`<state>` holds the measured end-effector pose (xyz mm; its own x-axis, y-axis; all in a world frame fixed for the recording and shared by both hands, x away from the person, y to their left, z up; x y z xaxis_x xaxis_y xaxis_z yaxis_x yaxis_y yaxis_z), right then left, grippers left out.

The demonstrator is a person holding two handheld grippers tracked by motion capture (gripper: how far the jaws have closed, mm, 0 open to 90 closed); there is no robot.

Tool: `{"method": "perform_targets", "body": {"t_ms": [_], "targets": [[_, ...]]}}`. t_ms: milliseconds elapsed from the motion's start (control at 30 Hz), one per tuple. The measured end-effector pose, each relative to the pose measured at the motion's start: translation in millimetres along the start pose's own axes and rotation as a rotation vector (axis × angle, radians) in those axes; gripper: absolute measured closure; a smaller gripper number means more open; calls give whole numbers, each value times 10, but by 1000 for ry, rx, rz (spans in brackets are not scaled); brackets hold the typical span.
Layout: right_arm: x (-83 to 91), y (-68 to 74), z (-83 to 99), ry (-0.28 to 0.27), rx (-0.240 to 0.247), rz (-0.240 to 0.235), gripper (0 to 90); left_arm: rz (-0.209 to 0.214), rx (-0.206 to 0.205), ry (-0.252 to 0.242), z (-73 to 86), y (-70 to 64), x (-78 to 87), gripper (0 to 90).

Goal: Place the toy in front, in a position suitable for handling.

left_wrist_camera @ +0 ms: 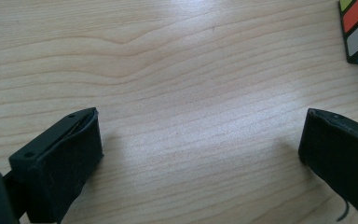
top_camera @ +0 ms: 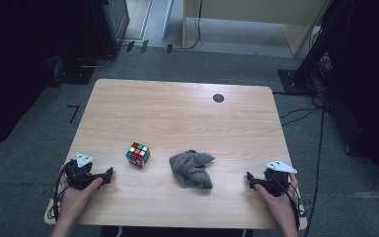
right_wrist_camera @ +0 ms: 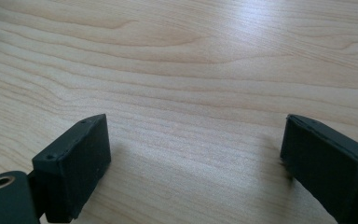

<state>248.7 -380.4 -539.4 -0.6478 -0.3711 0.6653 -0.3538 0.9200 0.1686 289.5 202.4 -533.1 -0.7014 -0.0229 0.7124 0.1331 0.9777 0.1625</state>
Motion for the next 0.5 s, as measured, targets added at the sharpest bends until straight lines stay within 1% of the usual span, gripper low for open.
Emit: {"method": "perform_targets", "body": {"t_ms": [133, 200, 267, 300, 333, 367, 400, 433, 467, 500], "targets": [[0, -1, -1, 0, -1, 2, 78, 1, -2, 13, -10, -3, 6, 0], [3, 10, 4, -3, -9, 11, 80, 8, -3, 24, -25, -10, 10, 0], [17, 19, 10, 4, -13, 12, 83, 47, 22, 22, -50, -32, 25, 0], [37, 19, 15, 11, -18, 13, 98, 58, 20, 18, -66, -55, 35, 0], [37, 19, 15, 11, -18, 13, 98, 59, 10, 11, -83, -87, 44, 0], [53, 17, 16, 8, -19, 18, 123, 60, -1, 5, -101, -121, 54, 0], [89, 22, 9, -6, -29, 26, 125, 75, 3, 2, -127, -162, 73, 0], [106, 28, 0, -13, -37, 22, 126, 100, 17, 0, -146, -184, 90, 0], [106, 28, 0, -13, -37, 22, 126, 142, 41, -7, -172, -213, 121, 0], [149, 58, -33, -28, -25, 26, 127, 188, 63, -27, -226, -279, 190, 0]]}}
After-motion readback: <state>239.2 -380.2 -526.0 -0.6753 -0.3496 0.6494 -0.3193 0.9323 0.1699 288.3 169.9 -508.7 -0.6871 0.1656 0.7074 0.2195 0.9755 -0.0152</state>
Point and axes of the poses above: each handheld gripper's, and its own axes: x roughly backward along the jaws, z roughly out of its underside, y roughly to its left, the point moved 2 cm from there along -x, roughly forward along the jaws, and after that the axes turned 12 degrees about -z, right-handed, at the moved point
